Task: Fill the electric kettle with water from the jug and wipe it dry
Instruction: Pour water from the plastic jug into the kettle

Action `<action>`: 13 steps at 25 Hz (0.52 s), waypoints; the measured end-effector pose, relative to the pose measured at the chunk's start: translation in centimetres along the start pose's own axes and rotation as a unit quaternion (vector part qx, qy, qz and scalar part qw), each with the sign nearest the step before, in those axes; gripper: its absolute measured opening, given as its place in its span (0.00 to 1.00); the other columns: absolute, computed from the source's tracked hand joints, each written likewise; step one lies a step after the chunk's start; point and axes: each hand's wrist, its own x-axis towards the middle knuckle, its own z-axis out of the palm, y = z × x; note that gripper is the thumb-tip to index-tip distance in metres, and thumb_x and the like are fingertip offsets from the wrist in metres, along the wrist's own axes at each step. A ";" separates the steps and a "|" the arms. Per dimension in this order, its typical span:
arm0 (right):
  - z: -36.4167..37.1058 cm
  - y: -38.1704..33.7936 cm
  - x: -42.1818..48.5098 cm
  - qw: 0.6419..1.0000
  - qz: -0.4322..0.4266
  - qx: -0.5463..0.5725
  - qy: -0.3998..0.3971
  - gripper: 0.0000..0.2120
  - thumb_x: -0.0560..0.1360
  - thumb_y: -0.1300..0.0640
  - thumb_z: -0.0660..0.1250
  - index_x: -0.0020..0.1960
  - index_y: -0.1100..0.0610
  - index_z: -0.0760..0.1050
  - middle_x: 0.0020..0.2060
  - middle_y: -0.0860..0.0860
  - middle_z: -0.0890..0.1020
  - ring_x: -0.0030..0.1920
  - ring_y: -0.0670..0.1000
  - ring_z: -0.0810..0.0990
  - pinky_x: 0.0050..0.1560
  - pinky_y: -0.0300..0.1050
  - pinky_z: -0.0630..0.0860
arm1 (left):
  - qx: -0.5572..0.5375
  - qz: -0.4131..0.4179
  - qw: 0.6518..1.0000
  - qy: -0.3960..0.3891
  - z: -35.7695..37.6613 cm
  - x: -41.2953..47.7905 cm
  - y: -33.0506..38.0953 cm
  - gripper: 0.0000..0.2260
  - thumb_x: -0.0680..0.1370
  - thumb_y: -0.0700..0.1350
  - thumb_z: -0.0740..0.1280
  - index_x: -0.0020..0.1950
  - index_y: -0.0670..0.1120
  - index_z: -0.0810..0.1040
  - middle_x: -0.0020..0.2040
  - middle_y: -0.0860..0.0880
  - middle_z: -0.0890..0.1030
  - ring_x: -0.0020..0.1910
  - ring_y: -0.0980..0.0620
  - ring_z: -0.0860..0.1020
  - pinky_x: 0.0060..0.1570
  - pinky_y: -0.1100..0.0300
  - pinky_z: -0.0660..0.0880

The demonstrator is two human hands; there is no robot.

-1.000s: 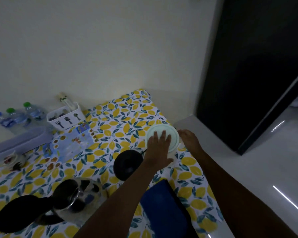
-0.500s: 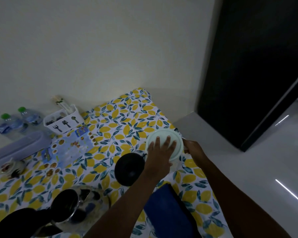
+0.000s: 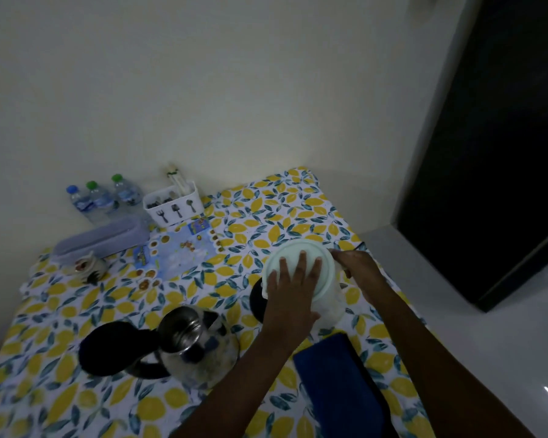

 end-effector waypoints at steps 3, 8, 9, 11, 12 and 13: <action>2.9 -2.9 -0.8 0.999 -0.016 -0.025 -0.028 0.25 0.65 0.38 0.73 0.26 0.56 0.69 0.22 0.48 0.72 0.20 0.46 0.73 0.22 0.34 0.68 | -0.001 -0.045 0.999 -0.002 -2.2 -2.1 -2.0 0.47 0.76 0.52 0.69 0.76 0.53 0.31 0.80 0.46 0.38 0.78 0.35 0.43 0.74 0.37 0.49; 7.4 -8.8 -2.4 0.991 -0.062 -0.102 -0.058 0.26 0.68 0.41 0.73 0.28 0.60 0.68 0.22 0.56 0.69 0.25 0.48 0.72 0.27 0.37 0.69 | -0.034 -0.095 0.994 0.030 -4.6 -5.1 -5.0 0.45 0.77 0.49 0.68 0.77 0.51 0.33 0.80 0.44 0.38 0.77 0.32 0.42 0.74 0.35 0.50; 8.2 -9.8 -2.8 0.989 -0.076 -0.113 -0.062 0.26 0.68 0.42 0.74 0.27 0.59 0.67 0.20 0.53 0.69 0.23 0.46 0.71 0.24 0.35 0.68 | -0.048 -0.105 0.993 0.038 -4.8 -5.5 -5.5 0.45 0.77 0.49 0.69 0.77 0.51 0.34 0.80 0.44 0.37 0.77 0.32 0.42 0.74 0.35 0.50; 9.5 -11.6 -3.7 0.981 -0.104 -0.142 -0.082 0.22 0.68 0.42 0.73 0.26 0.53 0.69 0.20 0.47 0.72 0.22 0.43 0.71 0.23 0.35 0.68 | -0.078 -0.126 0.987 0.060 -5.0 -6.6 -6.4 0.45 0.77 0.48 0.69 0.77 0.51 0.35 0.80 0.44 0.37 0.77 0.32 0.42 0.74 0.35 0.50; 10.1 -12.4 -4.2 0.976 -0.116 -0.157 -0.094 0.20 0.69 0.43 0.73 0.26 0.52 0.70 0.22 0.45 0.73 0.23 0.43 0.72 0.25 0.36 0.69 | -0.094 -0.137 0.984 0.071 -5.1 -7.2 -6.8 0.46 0.77 0.47 0.70 0.77 0.52 0.35 0.80 0.44 0.38 0.77 0.32 0.43 0.74 0.36 0.50; 10.5 -13.2 -4.7 0.971 -0.130 -0.175 -0.103 0.20 0.70 0.44 0.72 0.26 0.53 0.71 0.23 0.46 0.73 0.24 0.43 0.72 0.26 0.37 0.68 | -0.109 -0.149 0.979 0.084 -5.1 -7.6 -7.1 0.46 0.76 0.47 0.70 0.78 0.52 0.36 0.80 0.44 0.39 0.77 0.32 0.44 0.74 0.36 0.50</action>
